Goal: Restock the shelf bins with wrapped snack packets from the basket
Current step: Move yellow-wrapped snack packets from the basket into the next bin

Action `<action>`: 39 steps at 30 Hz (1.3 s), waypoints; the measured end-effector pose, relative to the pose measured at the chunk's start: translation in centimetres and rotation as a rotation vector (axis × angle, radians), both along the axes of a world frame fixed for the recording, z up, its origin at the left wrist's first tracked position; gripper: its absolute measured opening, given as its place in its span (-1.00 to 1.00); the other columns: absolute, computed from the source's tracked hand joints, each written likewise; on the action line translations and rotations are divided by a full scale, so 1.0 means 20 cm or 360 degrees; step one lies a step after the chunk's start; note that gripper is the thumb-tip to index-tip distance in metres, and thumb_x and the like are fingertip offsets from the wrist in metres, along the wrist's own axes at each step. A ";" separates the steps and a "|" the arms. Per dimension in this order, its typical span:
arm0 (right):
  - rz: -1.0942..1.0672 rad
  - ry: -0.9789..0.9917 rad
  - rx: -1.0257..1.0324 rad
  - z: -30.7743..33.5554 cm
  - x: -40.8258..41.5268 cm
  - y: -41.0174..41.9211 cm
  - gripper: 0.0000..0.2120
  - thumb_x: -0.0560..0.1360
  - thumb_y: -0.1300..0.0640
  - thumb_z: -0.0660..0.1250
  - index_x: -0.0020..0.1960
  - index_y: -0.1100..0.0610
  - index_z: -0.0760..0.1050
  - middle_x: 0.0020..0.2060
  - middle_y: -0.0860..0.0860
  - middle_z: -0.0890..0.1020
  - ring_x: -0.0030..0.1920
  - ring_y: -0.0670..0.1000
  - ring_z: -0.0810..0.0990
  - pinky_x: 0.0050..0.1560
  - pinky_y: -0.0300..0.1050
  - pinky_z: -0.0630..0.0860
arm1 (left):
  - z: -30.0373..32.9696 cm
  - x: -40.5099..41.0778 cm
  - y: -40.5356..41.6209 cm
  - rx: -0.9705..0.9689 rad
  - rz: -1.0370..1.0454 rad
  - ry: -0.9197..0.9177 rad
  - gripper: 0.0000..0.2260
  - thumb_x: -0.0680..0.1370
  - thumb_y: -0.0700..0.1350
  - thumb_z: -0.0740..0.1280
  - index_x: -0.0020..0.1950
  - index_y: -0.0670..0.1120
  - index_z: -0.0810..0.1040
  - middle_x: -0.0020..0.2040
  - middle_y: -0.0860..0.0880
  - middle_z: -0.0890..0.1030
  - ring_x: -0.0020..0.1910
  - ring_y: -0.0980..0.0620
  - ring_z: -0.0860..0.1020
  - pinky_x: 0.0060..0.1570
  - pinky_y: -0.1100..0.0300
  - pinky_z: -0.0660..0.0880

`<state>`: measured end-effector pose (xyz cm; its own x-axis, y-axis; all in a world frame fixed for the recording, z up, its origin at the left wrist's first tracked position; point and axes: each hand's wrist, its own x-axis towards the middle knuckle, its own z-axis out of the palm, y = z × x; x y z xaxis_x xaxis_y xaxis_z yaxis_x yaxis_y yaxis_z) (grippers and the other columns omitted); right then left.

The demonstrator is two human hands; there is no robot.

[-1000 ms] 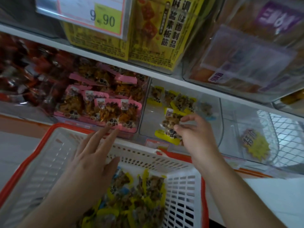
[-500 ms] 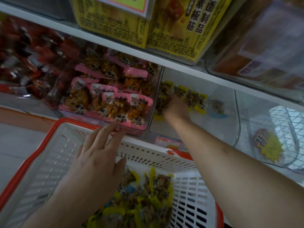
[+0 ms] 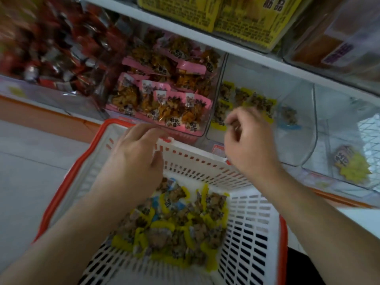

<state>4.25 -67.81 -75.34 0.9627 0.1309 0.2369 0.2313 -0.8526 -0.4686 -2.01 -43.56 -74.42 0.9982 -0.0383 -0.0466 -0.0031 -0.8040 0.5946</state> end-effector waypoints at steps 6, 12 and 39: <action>0.0911 0.1063 -0.0758 -0.15 -0.40 0.37 -0.83 0.65 0.17 0.23 0.23 0.04 0.45 0.09 0.03 0.53 0.10 0.14 0.58 -0.04 0.09 0.60 | 0.06 -0.03 0.19 0.0089 0.0444 -0.0029 -0.61 0.54 -0.22 0.32 0.37 -0.09 0.52 0.31 -0.12 0.52 0.32 -0.20 0.42 0.30 -0.14 0.43; 0.0544 0.1222 -0.0625 -0.56 -0.39 0.66 -0.27 0.61 0.24 0.34 0.69 0.13 0.09 0.61 0.12 0.18 0.60 0.22 0.19 0.56 0.12 0.34 | 0.03 -0.07 0.31 0.0161 0.0606 0.0606 -0.58 0.58 -0.25 0.20 0.44 -0.05 0.30 0.28 -0.21 0.50 0.20 -0.28 0.50 0.07 -0.16 0.49; 0.0231 0.0015 -0.0259 0.22 -0.42 0.34 -0.80 0.59 0.07 0.47 0.20 0.02 0.63 -0.01 -0.10 0.61 -0.09 -0.04 0.58 -0.25 -0.18 0.44 | 0.23 -0.05 0.07 -0.1606 0.0522 0.0795 -0.77 0.57 0.02 0.48 0.15 -0.07 0.64 -0.06 -0.05 0.76 -0.12 -0.07 0.76 -0.14 0.04 0.71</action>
